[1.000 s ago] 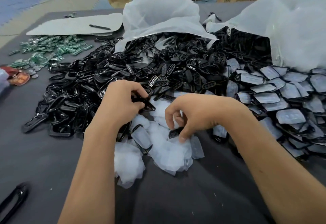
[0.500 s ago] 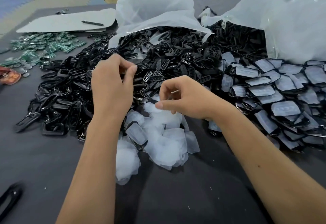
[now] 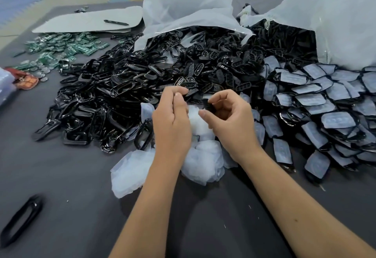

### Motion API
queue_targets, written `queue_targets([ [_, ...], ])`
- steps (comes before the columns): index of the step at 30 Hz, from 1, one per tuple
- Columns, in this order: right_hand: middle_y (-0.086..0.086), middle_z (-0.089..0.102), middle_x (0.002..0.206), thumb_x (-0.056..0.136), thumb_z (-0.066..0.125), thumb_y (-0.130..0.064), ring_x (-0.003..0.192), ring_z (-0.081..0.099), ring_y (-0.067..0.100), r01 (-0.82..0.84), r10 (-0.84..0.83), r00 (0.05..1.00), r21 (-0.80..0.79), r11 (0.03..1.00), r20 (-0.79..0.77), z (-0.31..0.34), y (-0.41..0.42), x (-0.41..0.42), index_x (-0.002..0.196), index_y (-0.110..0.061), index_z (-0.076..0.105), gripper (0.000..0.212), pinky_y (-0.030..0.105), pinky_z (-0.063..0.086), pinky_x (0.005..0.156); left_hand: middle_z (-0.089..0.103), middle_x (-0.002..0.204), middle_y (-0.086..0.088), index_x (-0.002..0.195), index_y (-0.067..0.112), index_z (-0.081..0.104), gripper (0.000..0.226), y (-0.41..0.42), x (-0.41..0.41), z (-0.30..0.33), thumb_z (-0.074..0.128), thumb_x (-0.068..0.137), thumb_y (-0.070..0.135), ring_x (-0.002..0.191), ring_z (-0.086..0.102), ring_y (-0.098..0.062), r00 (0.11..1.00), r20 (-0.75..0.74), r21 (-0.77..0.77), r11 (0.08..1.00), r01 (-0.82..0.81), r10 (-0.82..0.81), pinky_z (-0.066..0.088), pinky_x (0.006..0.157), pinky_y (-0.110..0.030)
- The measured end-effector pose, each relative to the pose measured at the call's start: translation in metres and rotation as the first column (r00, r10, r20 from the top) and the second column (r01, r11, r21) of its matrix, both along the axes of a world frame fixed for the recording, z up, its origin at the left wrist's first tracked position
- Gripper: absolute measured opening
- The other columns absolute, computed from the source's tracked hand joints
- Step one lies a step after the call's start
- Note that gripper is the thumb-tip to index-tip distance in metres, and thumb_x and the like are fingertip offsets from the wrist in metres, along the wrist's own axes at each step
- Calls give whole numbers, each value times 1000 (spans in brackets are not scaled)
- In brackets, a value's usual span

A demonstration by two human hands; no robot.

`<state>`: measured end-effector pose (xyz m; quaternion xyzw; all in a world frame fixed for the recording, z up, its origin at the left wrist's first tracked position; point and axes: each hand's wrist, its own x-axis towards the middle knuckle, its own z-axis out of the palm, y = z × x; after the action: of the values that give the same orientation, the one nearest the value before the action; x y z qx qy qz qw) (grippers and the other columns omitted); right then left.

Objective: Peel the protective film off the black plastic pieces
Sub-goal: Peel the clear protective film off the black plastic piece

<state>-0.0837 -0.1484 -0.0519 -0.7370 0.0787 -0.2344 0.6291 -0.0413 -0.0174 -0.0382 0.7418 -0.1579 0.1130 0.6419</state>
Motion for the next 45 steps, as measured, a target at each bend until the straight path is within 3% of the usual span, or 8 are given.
queue_targets([
  [3, 1, 68, 85, 84, 84, -8, 71, 64, 16, 21, -21, 1000, -32, 999, 10, 0, 3, -1, 99, -14, 63, 27, 35, 57, 67, 58, 83, 0, 128, 23, 67, 40, 5, 3, 4, 36, 103, 21, 79, 53, -16, 998, -31, -65, 996, 53, -55, 47, 76, -36],
  [7, 5, 66, 80, 84, 83, -7, 59, 63, 17, 27, -26, 1000, -19, 999, 11, 0, 1, 0, 103, -16, 60, 31, 31, 55, 58, 64, 121, -19, 144, 30, 58, 48, 5, 7, 6, 37, 101, 28, 116, 57, -41, 987, -126, -136, 987, 85, -102, 45, 107, -53],
  [16, 5, 74, 81, 101, 59, -6, 59, 64, 15, 17, -19, 1000, 106, 994, 16, -4, 1, 6, 110, -17, 75, 22, 22, 48, 50, 66, 77, -4, 106, 12, 71, 23, 3, 19, -2, 48, 108, 14, 71, 66, -17, 993, -109, -174, 985, 17, -37, 56, 71, -38],
  [21, 12, 69, 75, 98, 69, -17, 61, 68, 12, 65, -72, 996, 122, 990, 47, -3, 1, 6, 89, -5, 65, 15, 27, 48, 45, 76, 87, -5, 96, 16, 67, 24, -2, 16, -5, 47, 109, 19, 75, 76, -25, 993, -107, -166, 986, 26, -44, 64, 71, -49],
  [26, 22, 70, 87, 101, 61, -7, 77, 79, 32, 5, -48, 989, 288, 957, 141, -3, 1, 5, 89, -10, 47, 19, 25, 51, 44, 78, 91, -7, 98, 22, 58, 24, -1, 15, -4, 39, 112, 26, 70, 78, -27, 984, -165, -214, 976, 30, -66, 55, 45, -28],
  [31, 22, 75, 95, 102, 58, -3, 77, 78, 27, -1, -44, 989, 303, 953, 143, -4, -2, 7, 98, -7, 48, 12, 25, 53, 51, 71, 95, -14, 115, 18, 58, 10, -3, 17, -4, 57, 106, 15, 76, 77, -28, 976, -195, -267, 963, 39, -94, 62, 64, -32],
  [37, 12, 73, 82, 101, 61, -5, 66, 63, 13, 27, -40, 994, 129, 991, 99, -6, -2, 8, 119, -21, 70, 25, 23, 50, 59, 69, 98, -15, 140, 24, 51, 60, -2, 16, -6, 70, 91, -5, 66, 71, -15, 980, -192, -206, 978, 13, -54, 56, 66, -22],
  [45, 3, 74, 77, 98, 69, -9, 63, 67, 13, 99, -99, 989, 5, 995, 106, -3, 3, 5, 102, -13, 72, 7, 22, 53, 61, 67, 88, -1, 100, 19, 67, 21, -1, 22, -7, 62, 96, -1, 63, 62, -10, 977, -207, -145, 989, 28, -58, 51, 63, -24],
])
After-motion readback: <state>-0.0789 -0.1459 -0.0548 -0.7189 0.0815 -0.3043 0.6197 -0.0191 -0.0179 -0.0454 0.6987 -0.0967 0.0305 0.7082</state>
